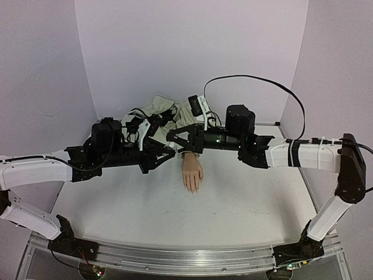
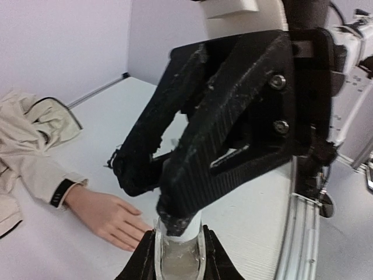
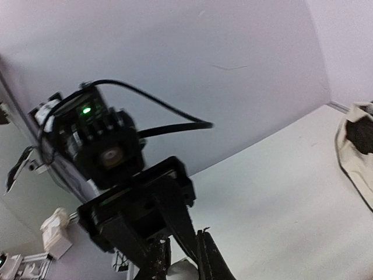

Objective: Paint the nails

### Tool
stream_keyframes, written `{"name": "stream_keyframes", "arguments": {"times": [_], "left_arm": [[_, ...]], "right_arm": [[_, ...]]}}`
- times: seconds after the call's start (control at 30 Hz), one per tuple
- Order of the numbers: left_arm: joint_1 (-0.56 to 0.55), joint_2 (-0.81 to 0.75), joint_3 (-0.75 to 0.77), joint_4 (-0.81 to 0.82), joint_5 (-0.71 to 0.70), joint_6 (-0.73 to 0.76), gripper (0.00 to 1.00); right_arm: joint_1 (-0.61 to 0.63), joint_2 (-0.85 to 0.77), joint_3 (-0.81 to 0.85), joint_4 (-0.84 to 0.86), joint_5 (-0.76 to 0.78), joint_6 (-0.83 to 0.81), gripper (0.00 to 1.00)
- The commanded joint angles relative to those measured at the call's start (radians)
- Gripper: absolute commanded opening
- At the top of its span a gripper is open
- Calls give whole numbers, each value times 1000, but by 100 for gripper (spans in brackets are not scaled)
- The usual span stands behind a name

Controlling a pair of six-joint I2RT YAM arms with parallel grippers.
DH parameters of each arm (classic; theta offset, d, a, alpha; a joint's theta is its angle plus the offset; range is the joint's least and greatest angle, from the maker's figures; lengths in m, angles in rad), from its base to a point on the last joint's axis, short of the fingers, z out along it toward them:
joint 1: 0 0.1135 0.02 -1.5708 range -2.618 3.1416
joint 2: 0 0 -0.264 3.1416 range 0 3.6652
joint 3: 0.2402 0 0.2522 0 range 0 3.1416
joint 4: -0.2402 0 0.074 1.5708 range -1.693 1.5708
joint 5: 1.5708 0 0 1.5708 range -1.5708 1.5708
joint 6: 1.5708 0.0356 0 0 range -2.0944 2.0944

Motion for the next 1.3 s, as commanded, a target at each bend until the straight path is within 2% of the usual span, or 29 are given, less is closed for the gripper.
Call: {"name": "stream_keyframes", "arguments": {"times": [0.0,0.03,0.1,0.27,0.43,0.5,0.57,0.73,0.87,0.97,1.1,1.17,1.27], "left_arm": [[24,34,79,142,-391,75,0],[24,66,95,147,-414,81,0],[23,132,130,161,-437,97,0],[18,229,171,188,-445,117,0],[17,216,140,190,-412,96,0],[18,200,110,190,-404,93,0],[17,175,74,188,-394,54,0],[17,101,-25,186,-314,-37,0],[17,45,-63,181,-179,-73,0],[17,16,-56,181,17,-71,0],[17,-3,-24,182,322,-115,0],[17,1,-10,185,405,-131,0],[17,9,11,190,485,-151,0]], "right_arm": [[93,20,53,-215,513,10,0],[128,31,66,-234,659,0,0],[174,60,110,-264,784,-2,0],[187,108,171,-252,738,50,0],[183,85,161,-252,698,24,0],[169,51,142,-251,678,14,20],[145,9,121,-252,643,12,35],[82,-119,38,-251,554,-8,55],[28,-220,-36,-247,417,-51,70],[-30,-242,-69,-245,261,-76,81],[-66,-228,-103,-154,-90,-81,84],[-66,-214,-133,-14,-280,-24,84],[-65,-189,-160,148,-383,69,83]]}}
